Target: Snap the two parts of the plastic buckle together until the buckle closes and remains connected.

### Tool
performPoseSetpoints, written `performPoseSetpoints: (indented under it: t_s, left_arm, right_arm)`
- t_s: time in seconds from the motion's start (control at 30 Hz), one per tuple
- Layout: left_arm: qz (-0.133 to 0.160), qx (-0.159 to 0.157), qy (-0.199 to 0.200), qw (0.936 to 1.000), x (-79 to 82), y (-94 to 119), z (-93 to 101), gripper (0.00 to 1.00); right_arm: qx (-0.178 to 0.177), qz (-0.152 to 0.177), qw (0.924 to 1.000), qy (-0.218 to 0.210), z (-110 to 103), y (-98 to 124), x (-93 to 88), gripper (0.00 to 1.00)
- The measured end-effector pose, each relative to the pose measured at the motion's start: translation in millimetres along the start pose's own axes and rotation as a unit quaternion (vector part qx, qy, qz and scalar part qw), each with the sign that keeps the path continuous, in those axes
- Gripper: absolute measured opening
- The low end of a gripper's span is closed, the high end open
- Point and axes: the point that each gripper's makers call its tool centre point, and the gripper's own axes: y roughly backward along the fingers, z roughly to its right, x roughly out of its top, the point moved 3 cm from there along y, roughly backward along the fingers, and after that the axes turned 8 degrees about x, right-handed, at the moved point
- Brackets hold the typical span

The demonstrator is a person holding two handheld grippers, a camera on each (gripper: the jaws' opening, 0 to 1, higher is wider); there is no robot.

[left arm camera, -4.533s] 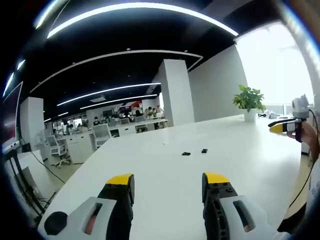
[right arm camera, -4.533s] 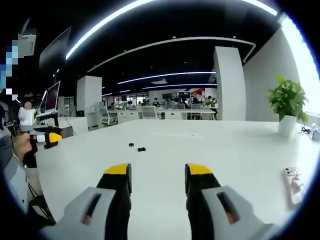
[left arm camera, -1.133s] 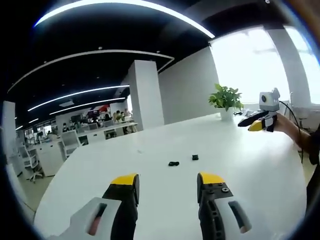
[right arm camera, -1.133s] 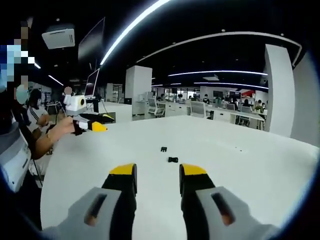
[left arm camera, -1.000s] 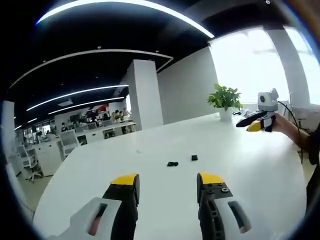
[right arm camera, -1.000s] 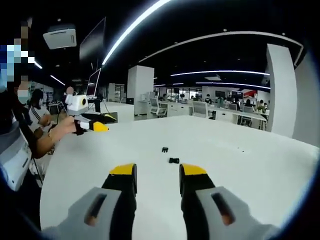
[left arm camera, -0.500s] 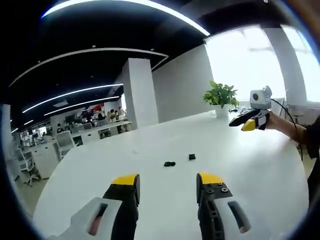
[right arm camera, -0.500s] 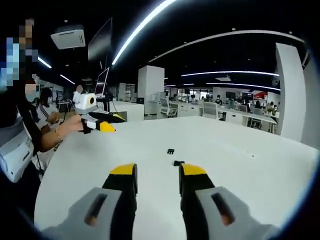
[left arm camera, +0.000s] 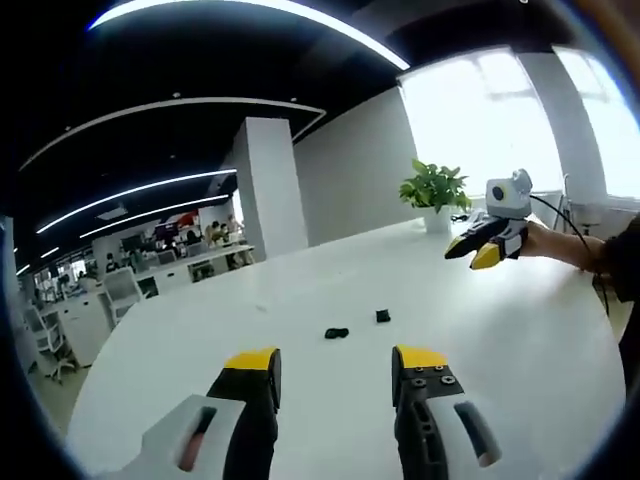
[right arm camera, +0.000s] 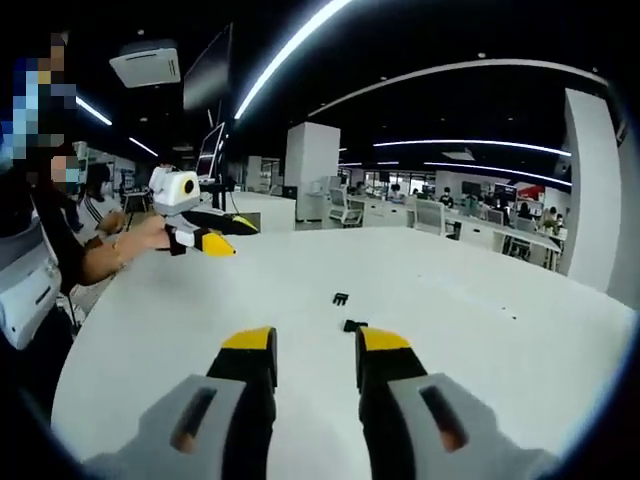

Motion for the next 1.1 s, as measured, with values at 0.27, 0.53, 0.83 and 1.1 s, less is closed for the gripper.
performPoseSetpoints:
  t_s: [0.27, 0.53, 0.83, 1.1]
  left_arm:
    - [-0.011, -0.006, -0.004, 0.9999, -2.9, -7, 0.0, 0.44]
    - [-0.008, -0.014, -0.006, 0.9999, 1.4, -21, -1.8, 0.43]
    - [0.010, -0.034, -0.002, 0.9994, 9.4, -38, 3.8, 0.42]
    - [0.007, -0.055, -0.030, 0.9980, 8.5, -51, 11.1, 0.40]
  right_arm:
    - [0.008, -0.002, 0.9999, -0.008, 8, -11, -4.7, 0.30]
    - [0.020, -0.007, 0.9997, -0.011, 10, -17, -9.7, 0.30]
    - [0.031, -0.005, 0.9993, -0.017, 16, -27, -16.1, 0.29]
    - [0.041, -0.011, 0.9990, -0.018, 20, -37, -20.3, 0.29]
